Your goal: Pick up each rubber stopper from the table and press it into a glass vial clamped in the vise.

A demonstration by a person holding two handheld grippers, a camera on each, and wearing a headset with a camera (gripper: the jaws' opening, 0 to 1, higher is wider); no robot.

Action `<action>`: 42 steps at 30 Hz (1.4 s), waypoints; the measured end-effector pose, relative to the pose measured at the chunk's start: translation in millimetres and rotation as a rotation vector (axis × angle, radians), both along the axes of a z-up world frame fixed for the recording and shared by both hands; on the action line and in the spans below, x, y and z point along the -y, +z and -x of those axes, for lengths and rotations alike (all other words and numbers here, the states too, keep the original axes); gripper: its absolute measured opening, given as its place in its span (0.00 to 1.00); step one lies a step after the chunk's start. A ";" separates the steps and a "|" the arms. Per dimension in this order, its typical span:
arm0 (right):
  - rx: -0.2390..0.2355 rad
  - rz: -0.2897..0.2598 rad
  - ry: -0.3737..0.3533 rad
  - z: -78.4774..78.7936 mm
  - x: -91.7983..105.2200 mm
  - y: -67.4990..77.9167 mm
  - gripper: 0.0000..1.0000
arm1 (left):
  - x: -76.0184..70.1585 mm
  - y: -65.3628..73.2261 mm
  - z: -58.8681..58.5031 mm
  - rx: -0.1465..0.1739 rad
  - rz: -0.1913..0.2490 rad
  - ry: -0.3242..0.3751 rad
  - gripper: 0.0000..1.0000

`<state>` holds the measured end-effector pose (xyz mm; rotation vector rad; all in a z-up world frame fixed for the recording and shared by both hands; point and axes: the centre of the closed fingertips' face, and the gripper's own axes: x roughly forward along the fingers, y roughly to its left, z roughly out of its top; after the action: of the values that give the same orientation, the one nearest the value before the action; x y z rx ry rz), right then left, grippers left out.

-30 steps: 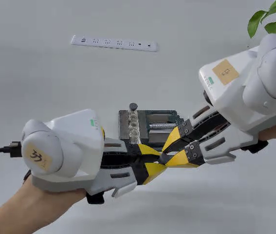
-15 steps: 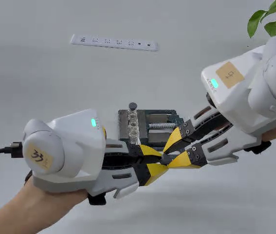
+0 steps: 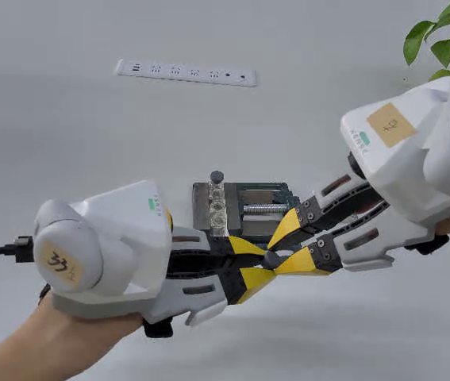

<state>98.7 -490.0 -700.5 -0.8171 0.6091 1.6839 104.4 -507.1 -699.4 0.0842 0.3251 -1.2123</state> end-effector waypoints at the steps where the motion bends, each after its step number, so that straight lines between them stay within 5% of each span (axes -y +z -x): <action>1: 0.005 -0.002 0.001 -0.4 -0.3 0.0 0.06 | 0.1 0.1 -0.5 0.004 -0.002 0.000 0.04; 14: 0.004 -0.043 0.000 -1.2 -0.6 4.6 0.07 | 0.5 3.6 -2.4 0.022 -0.002 -0.003 0.04; 28: -0.039 -0.043 -0.034 -1.0 -1.3 5.3 0.08 | 0.3 3.9 -1.8 0.031 -0.003 -0.002 0.04; 42: -0.027 -0.043 -0.022 -1.8 -1.1 5.7 0.06 | -0.5 4.0 -3.4 0.031 0.002 0.001 0.04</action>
<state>100.4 -488.9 -694.9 -0.7558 0.5966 1.6842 107.8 -506.6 -695.4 0.1012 0.2965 -1.2087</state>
